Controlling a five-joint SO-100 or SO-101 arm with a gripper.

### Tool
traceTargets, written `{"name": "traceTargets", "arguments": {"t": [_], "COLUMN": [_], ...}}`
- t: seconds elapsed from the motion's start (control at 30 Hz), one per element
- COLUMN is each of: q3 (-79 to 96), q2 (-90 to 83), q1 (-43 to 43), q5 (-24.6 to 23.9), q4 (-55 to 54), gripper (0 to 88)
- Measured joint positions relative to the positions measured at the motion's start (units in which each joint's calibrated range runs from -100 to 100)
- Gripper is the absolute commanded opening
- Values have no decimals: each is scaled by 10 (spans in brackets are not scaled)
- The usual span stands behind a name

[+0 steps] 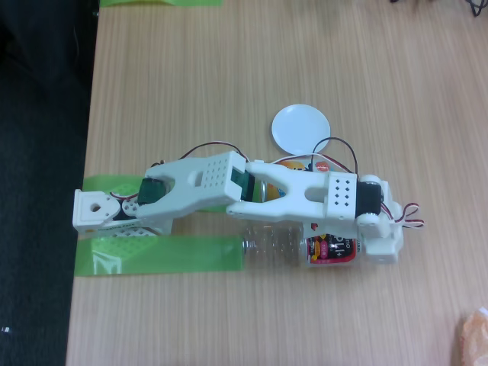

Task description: Pick up the plastic bottle and stand it up on the white place

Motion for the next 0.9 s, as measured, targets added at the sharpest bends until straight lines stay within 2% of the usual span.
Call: {"name": "traceTargets", "arguments": {"t": [0.9], "q3": [-23], "q2": [7], "q1": [0], "q5": [0], "q4": [2], "gripper": [393]}}
